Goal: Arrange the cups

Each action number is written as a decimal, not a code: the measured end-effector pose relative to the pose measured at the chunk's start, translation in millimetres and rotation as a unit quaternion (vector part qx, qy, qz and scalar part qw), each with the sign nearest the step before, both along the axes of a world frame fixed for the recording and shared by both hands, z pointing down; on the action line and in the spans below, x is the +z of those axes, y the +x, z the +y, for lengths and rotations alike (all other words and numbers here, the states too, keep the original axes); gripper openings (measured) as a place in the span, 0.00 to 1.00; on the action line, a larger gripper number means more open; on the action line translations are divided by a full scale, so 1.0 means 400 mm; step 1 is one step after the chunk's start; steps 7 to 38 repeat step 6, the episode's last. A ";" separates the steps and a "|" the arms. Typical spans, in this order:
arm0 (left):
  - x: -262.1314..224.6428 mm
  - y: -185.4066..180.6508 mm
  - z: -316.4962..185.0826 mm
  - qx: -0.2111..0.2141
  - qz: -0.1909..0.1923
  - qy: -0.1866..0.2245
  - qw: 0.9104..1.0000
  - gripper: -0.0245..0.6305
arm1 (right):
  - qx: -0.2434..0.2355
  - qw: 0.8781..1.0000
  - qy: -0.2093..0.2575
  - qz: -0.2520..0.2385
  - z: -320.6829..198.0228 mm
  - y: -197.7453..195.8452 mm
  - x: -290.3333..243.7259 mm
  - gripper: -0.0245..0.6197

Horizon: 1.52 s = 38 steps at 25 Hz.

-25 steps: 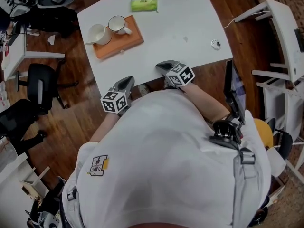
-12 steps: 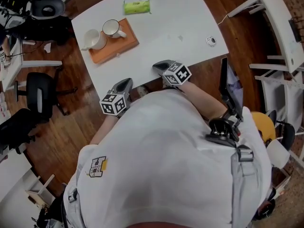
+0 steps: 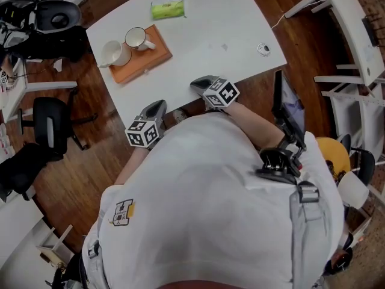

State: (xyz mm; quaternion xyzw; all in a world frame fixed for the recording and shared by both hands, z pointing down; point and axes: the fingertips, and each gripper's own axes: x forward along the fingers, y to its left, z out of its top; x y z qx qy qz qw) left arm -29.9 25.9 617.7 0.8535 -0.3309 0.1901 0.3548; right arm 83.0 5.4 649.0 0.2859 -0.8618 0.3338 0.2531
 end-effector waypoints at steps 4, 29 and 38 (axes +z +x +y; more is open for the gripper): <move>-0.001 0.000 0.003 -0.001 -0.001 0.000 1.000 0.04 | -0.001 1.000 0.002 0.002 0.000 0.000 -0.001 0.04; -0.001 0.000 0.006 -0.002 -0.001 0.001 1.000 0.04 | -0.003 1.000 0.003 0.002 0.002 0.001 -0.002 0.04; -0.001 0.000 0.006 -0.002 -0.001 0.001 1.000 0.04 | -0.003 1.000 0.003 0.002 0.002 0.001 -0.002 0.04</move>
